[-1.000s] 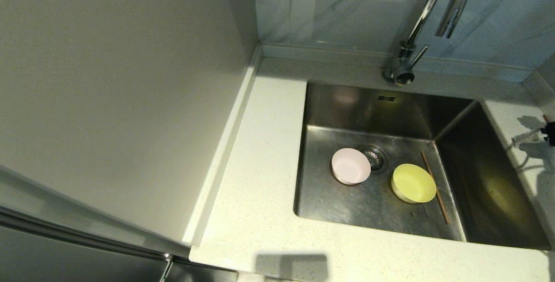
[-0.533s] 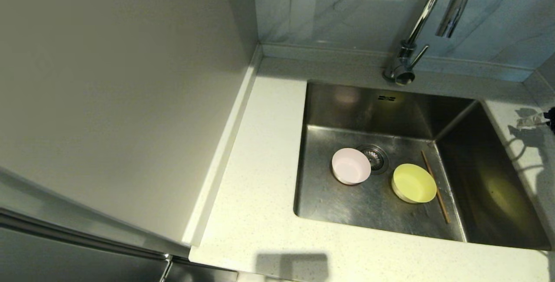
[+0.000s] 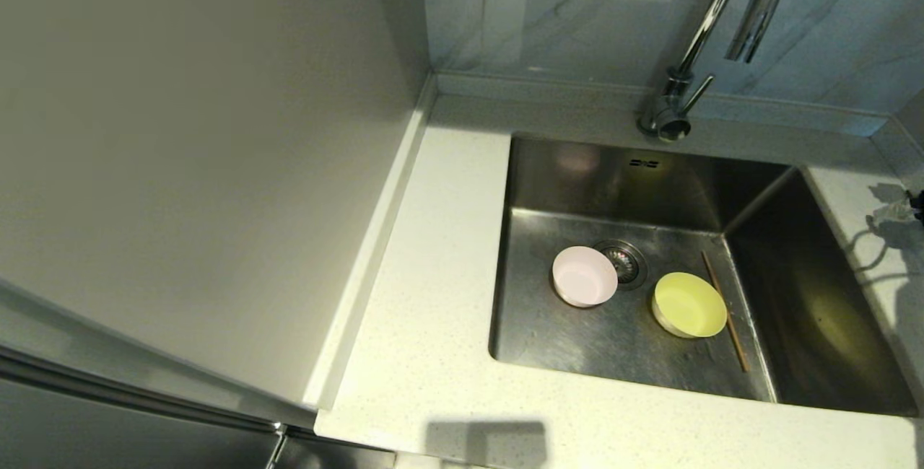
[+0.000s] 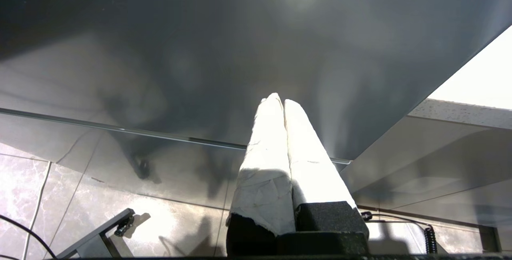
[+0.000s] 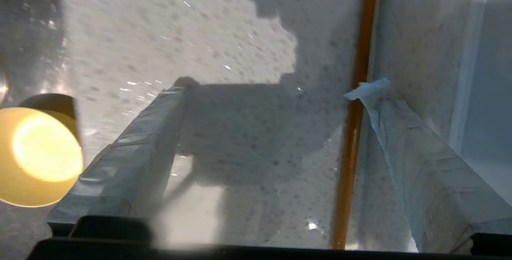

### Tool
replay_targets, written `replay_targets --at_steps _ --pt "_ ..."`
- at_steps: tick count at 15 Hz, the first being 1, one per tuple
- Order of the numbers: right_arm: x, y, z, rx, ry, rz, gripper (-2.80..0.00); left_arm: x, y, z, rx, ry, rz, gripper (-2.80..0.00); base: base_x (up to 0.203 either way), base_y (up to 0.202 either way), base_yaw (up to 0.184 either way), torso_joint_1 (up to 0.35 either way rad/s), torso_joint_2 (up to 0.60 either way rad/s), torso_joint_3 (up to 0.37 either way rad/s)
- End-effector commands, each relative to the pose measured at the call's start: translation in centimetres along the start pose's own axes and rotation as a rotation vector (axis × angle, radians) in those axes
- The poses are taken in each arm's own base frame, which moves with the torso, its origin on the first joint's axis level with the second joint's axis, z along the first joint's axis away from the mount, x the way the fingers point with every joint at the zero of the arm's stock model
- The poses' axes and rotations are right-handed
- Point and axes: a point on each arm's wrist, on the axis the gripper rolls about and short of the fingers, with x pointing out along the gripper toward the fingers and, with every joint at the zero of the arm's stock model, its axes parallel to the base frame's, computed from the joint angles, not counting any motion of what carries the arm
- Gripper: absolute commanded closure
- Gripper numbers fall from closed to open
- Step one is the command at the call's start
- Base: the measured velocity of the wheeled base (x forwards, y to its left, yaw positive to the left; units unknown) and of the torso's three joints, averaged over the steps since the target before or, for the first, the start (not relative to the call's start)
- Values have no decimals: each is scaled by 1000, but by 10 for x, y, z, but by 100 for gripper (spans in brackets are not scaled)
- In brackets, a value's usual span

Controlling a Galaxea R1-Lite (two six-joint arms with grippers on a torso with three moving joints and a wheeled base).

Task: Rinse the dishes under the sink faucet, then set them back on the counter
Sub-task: Turn on the faucet

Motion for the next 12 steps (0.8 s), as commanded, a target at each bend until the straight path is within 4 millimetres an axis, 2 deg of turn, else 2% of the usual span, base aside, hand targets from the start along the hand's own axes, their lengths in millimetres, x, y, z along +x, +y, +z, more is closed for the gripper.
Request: replay_targets --at_steps 1,12 --pt "5 -2 -4 5 17 4 -280 0 0 0 0 -3 0 0 0 0 0 0 0 0" --pt "17 1 -22 -26 94 23 -280 0 0 0 0 -3 0 0 0 0 0 0 0 0"
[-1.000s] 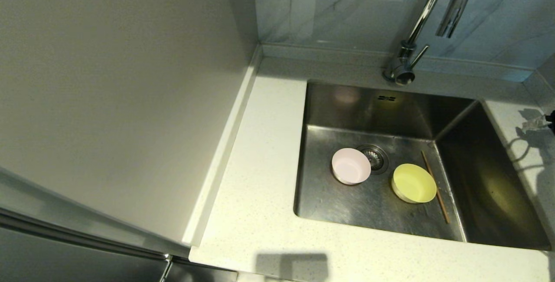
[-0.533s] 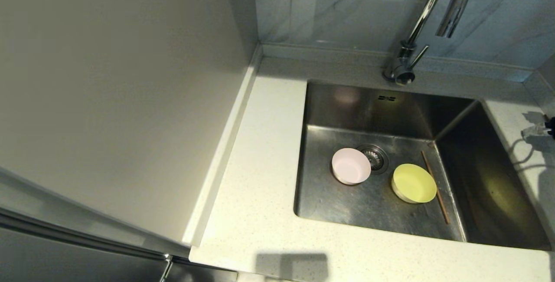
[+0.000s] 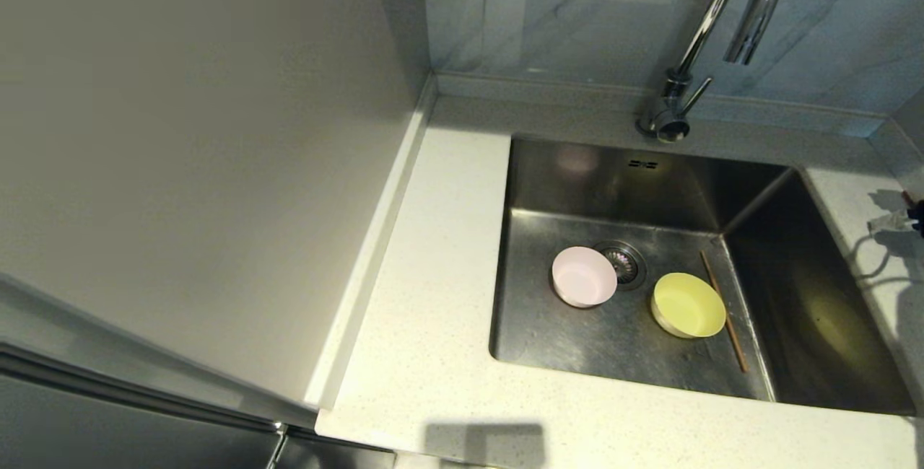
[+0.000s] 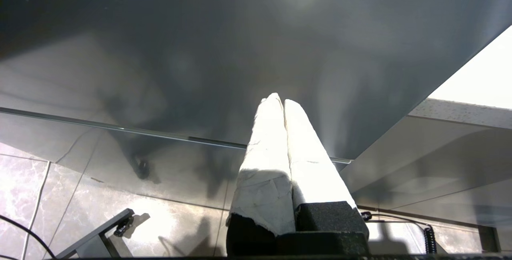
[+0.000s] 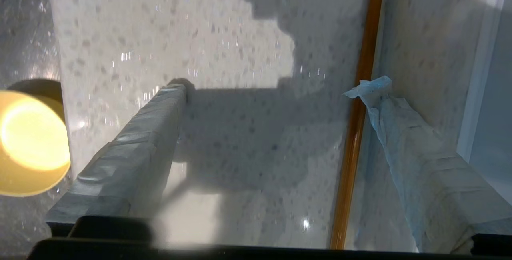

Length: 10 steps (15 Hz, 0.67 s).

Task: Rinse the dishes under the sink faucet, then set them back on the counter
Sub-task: Turn on the faucet

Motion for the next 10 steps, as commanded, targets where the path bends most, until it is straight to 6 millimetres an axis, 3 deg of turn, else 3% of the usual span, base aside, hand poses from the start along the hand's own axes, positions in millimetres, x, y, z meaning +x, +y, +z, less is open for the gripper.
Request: replay_targets --at_steps 1,10 --pt "4 3 -7 1 36 20 -280 0 0 0 -1 -4 0 0 0 0 0 0 0 0" --pt "9 15 -20 -67 137 141 -280 0 0 0 -1 -4 0 0 0 0 0 0 0 0"
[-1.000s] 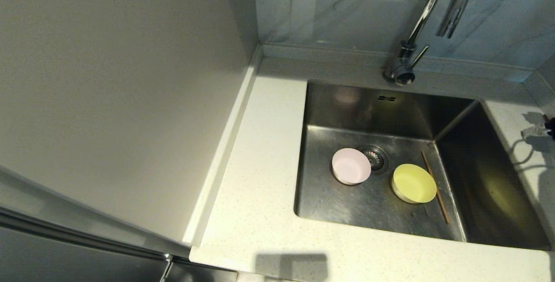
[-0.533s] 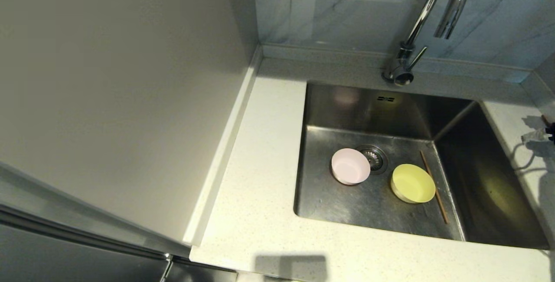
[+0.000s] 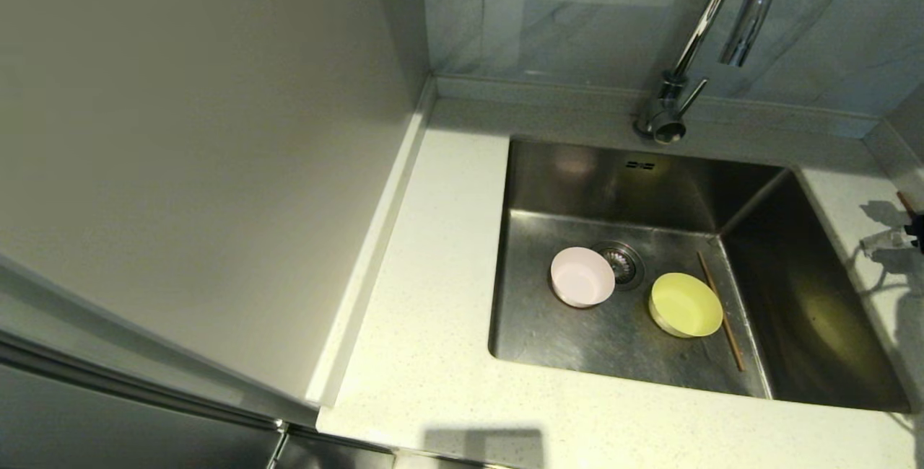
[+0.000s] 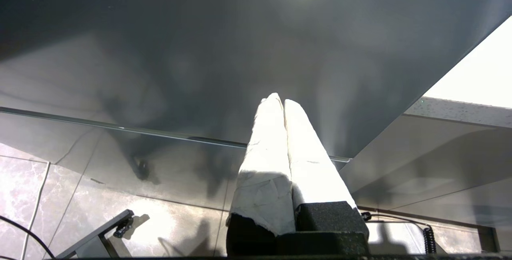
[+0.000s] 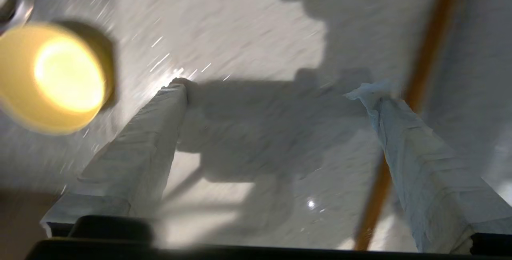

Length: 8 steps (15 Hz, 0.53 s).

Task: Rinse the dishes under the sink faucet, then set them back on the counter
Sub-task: Turn on the faucet

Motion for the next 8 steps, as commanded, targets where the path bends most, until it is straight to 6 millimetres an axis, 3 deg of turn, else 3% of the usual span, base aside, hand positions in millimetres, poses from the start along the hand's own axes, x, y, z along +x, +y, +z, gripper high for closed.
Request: replay_targets --at_steps 1,8 --pt "6 1 -5 -12 38 44 -280 0 0 0 0 -4 1 0 0 0 0 0 0 0" --pt "-9 1 8 -37 -46 89 -280 0 0 0 0 -4 1 0 0 0 0 0 0 0"
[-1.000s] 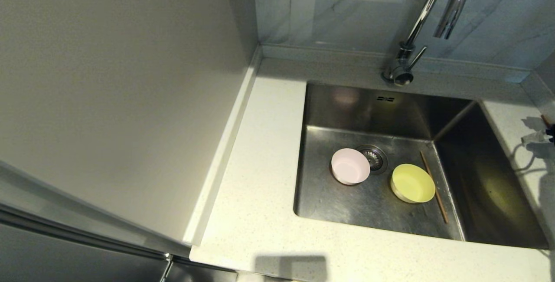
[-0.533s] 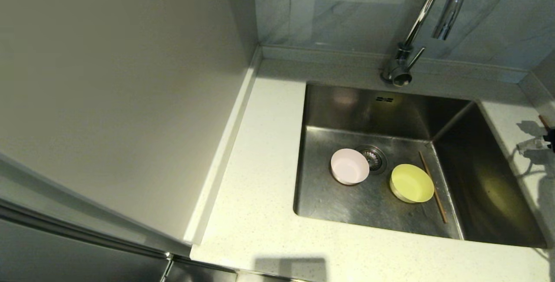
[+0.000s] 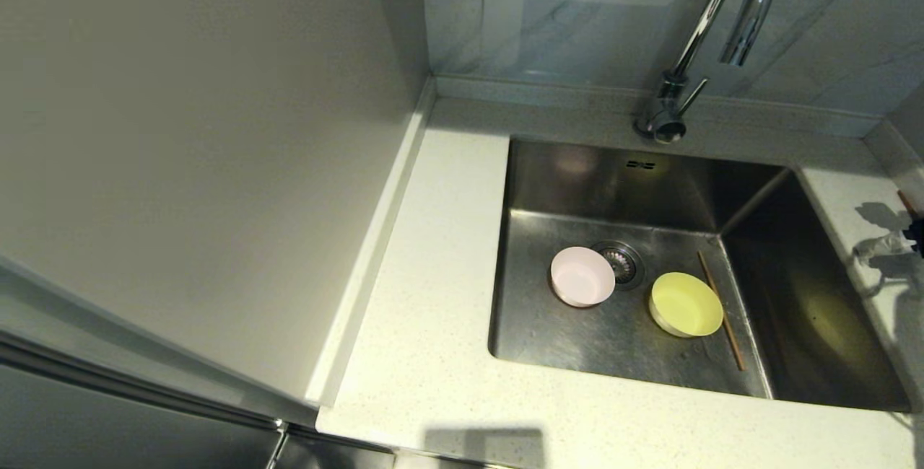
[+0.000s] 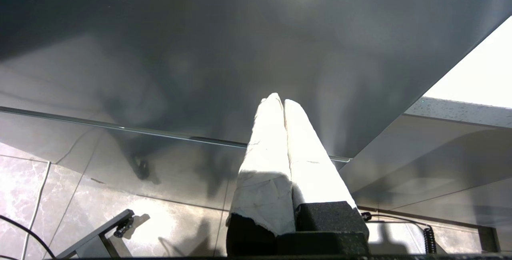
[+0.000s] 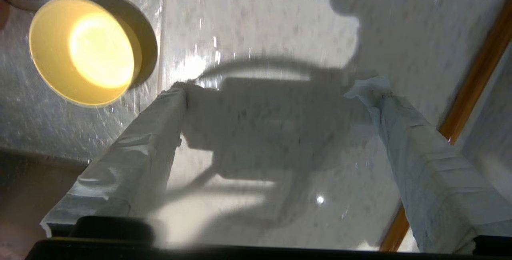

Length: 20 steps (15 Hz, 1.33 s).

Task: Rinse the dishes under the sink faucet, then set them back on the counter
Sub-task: Turn on the faucet

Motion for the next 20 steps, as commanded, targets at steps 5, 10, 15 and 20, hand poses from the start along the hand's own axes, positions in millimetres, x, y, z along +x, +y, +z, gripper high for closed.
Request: replay_targets --at_steps 5,10,15,20 --pt "0 -14 20 -20 -170 -82 -280 0 0 0 0 -4 1 0 0 0 0 0 0 0" --pt "-8 -31 24 -40 -260 -149 -280 0 0 0 0 -4 1 0 0 0 0 0 0 0" --pt "-8 -36 20 -26 -253 -155 -280 0 0 0 0 -4 1 0 0 0 0 0 0 0" --pt "12 -45 8 -1 -209 -139 -280 0 0 0 0 -4 1 0 0 0 0 0 0 0"
